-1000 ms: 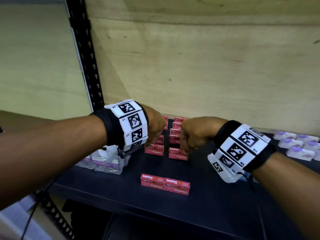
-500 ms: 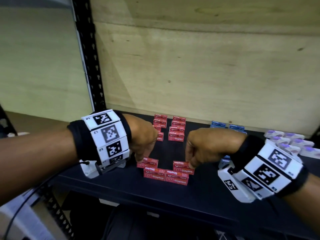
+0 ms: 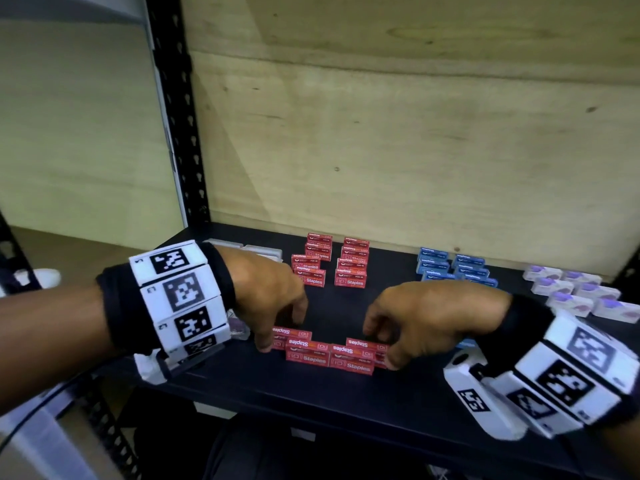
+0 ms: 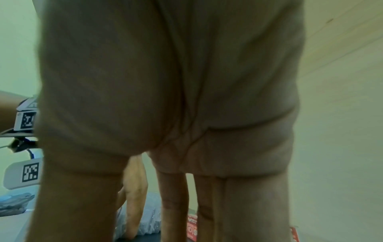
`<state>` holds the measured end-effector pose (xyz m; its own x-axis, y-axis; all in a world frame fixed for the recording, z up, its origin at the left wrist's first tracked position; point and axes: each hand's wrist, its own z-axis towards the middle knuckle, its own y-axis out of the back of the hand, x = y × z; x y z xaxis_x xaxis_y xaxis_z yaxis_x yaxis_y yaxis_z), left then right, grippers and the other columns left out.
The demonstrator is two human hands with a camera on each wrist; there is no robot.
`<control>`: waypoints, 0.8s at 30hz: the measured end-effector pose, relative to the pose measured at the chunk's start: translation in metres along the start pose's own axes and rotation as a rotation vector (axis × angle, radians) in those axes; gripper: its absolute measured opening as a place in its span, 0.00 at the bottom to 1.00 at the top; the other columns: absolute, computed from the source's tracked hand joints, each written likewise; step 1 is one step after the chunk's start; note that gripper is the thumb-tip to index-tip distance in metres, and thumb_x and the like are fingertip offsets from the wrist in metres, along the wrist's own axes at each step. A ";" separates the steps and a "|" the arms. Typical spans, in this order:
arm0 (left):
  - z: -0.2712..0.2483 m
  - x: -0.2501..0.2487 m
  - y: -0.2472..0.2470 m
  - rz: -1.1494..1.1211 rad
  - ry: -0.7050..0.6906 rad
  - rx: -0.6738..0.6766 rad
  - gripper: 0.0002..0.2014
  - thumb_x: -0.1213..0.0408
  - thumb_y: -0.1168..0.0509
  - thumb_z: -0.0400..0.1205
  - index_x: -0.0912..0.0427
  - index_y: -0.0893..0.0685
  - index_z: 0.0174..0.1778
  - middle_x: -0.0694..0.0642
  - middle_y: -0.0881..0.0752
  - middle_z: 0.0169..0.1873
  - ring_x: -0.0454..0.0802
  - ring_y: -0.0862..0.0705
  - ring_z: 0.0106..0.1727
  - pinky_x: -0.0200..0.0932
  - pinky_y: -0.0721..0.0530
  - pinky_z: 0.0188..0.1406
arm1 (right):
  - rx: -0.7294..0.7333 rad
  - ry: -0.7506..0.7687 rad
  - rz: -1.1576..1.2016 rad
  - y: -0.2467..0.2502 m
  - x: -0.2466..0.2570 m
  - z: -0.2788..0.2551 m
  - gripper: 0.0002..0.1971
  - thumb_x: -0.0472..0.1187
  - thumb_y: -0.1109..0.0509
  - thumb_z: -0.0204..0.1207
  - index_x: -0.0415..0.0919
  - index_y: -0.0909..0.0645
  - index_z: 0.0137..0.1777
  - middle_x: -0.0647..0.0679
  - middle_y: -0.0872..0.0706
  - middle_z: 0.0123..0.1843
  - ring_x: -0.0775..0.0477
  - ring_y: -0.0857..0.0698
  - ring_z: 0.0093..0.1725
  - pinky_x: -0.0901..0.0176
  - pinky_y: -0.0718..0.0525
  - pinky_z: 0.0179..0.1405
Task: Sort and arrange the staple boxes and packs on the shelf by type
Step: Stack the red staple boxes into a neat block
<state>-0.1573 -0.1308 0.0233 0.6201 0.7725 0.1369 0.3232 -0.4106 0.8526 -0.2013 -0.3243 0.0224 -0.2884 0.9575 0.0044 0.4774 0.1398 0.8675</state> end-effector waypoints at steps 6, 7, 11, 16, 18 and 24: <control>0.004 -0.005 -0.012 -0.063 -0.052 -0.011 0.30 0.46 0.24 0.73 0.45 0.23 0.70 0.44 0.17 0.57 0.45 0.19 0.55 0.47 0.17 0.61 | 0.025 0.007 -0.032 -0.004 0.011 0.005 0.26 0.58 0.22 0.71 0.55 0.20 0.68 0.56 0.12 0.58 0.51 0.13 0.56 0.50 0.15 0.61; 0.005 -0.006 -0.014 -0.071 -0.062 -0.028 0.28 0.45 0.25 0.73 0.45 0.22 0.69 0.44 0.17 0.57 0.44 0.19 0.54 0.47 0.17 0.60 | 0.022 0.015 -0.035 -0.005 0.012 0.007 0.24 0.58 0.22 0.71 0.55 0.19 0.67 0.56 0.11 0.56 0.51 0.13 0.54 0.51 0.15 0.60; 0.009 -0.008 -0.015 -0.117 -0.087 -0.063 0.25 0.45 0.26 0.75 0.44 0.20 0.67 0.44 0.16 0.56 0.43 0.18 0.52 0.45 0.16 0.58 | 0.001 0.038 -0.034 -0.006 0.019 0.011 0.20 0.54 0.23 0.74 0.53 0.17 0.65 0.55 0.12 0.57 0.51 0.14 0.54 0.52 0.15 0.59; 0.012 -0.012 -0.013 -0.153 -0.126 -0.087 0.21 0.47 0.26 0.76 0.46 0.17 0.64 0.42 0.13 0.52 0.40 0.17 0.47 0.40 0.16 0.52 | -0.007 0.055 -0.062 -0.005 0.025 0.017 0.20 0.53 0.23 0.74 0.53 0.17 0.65 0.54 0.12 0.57 0.50 0.14 0.54 0.49 0.15 0.59; 0.014 -0.013 -0.013 -0.152 -0.135 -0.099 0.20 0.48 0.26 0.75 0.46 0.16 0.63 0.43 0.13 0.50 0.41 0.16 0.47 0.42 0.15 0.53 | -0.010 0.059 -0.071 -0.005 0.026 0.017 0.20 0.53 0.24 0.74 0.52 0.17 0.65 0.54 0.12 0.58 0.49 0.14 0.54 0.49 0.15 0.58; 0.015 -0.010 -0.013 -0.213 -0.133 -0.080 0.20 0.47 0.24 0.73 0.45 0.15 0.60 0.42 0.12 0.48 0.39 0.15 0.46 0.41 0.15 0.51 | 0.000 0.075 -0.042 -0.003 0.023 0.016 0.24 0.57 0.23 0.72 0.55 0.19 0.67 0.56 0.13 0.57 0.51 0.15 0.54 0.51 0.15 0.58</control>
<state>-0.1572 -0.1407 0.0036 0.6344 0.7647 -0.1127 0.4019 -0.2017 0.8932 -0.1964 -0.2989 0.0121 -0.3700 0.9290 0.0052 0.4631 0.1796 0.8679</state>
